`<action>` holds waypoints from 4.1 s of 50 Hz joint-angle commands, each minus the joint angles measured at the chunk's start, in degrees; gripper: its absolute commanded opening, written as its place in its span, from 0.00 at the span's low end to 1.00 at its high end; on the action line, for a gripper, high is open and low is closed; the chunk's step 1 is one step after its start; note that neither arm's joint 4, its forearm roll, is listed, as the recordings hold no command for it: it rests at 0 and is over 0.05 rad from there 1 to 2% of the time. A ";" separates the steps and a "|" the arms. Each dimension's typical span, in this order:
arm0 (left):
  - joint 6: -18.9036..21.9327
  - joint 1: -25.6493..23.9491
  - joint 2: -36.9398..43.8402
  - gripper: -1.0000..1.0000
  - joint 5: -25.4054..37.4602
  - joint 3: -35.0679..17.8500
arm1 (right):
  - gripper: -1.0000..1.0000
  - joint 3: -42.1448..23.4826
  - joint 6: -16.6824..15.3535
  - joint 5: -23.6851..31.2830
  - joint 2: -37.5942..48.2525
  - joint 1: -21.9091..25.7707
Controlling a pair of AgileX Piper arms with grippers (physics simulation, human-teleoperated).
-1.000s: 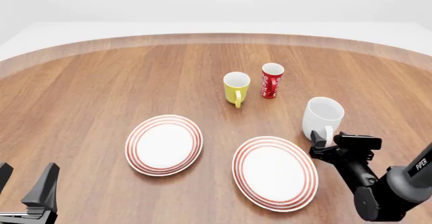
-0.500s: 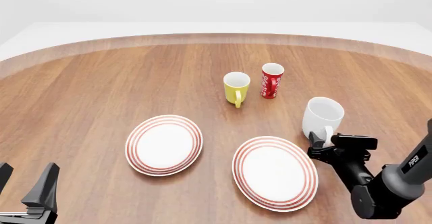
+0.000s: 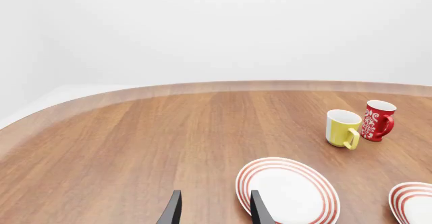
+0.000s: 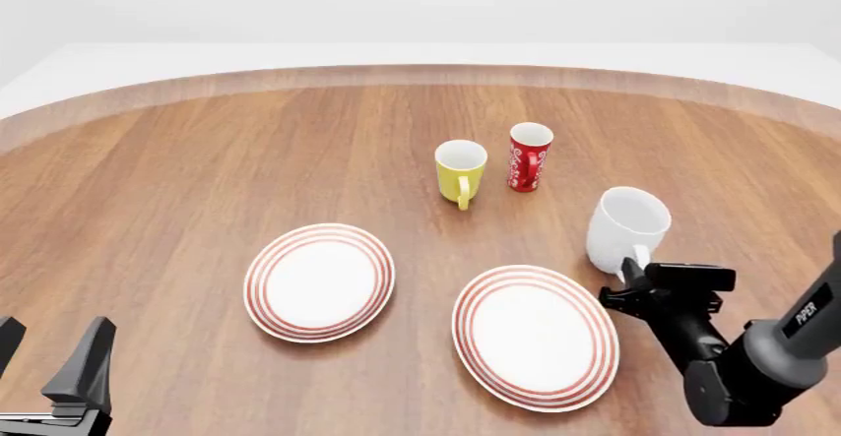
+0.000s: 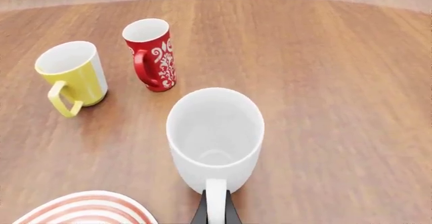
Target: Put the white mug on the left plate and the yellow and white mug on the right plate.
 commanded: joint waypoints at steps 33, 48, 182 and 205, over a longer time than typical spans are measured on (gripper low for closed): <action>0.00 0.00 0.00 1.00 0.00 0.00 | 0.00 8.38 -3.08 7.12 -24.62 1.97; 0.00 0.00 0.00 1.00 0.00 0.00 | 0.00 6.94 -5.56 18.40 -37.86 5.17; 0.00 0.00 0.00 1.00 0.00 0.00 | 0.00 -22.87 -7.97 33.17 -20.97 38.24; 0.00 0.00 0.00 1.00 0.00 0.00 | 0.00 -26.69 -6.31 33.40 -15.81 40.05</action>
